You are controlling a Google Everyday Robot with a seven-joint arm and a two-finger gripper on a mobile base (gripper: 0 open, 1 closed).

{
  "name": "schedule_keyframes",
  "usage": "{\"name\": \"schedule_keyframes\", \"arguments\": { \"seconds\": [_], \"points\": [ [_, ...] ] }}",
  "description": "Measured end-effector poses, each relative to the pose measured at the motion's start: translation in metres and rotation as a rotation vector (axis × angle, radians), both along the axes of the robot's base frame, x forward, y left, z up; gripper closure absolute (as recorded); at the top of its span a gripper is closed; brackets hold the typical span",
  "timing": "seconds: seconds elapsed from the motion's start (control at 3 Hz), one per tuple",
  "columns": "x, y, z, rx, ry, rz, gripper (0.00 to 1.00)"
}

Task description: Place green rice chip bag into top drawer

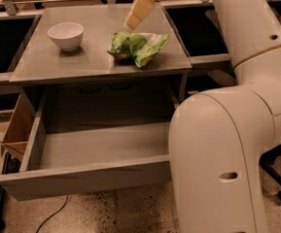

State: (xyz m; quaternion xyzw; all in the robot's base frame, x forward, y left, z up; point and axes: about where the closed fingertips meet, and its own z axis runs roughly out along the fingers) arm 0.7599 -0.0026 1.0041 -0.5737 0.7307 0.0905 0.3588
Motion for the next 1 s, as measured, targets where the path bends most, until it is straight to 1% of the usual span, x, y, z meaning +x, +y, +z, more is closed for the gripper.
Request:
{"name": "schedule_keyframes", "arguments": {
  "seconds": [0.33,0.67,1.0],
  "points": [
    [0.003,0.017,-0.048,-0.004,0.106,0.018,0.0],
    [0.001,0.024,-0.089,0.002,0.198,0.021,0.0],
    [-0.002,0.033,-0.138,0.027,0.296,0.008,0.0]
  ]
}}
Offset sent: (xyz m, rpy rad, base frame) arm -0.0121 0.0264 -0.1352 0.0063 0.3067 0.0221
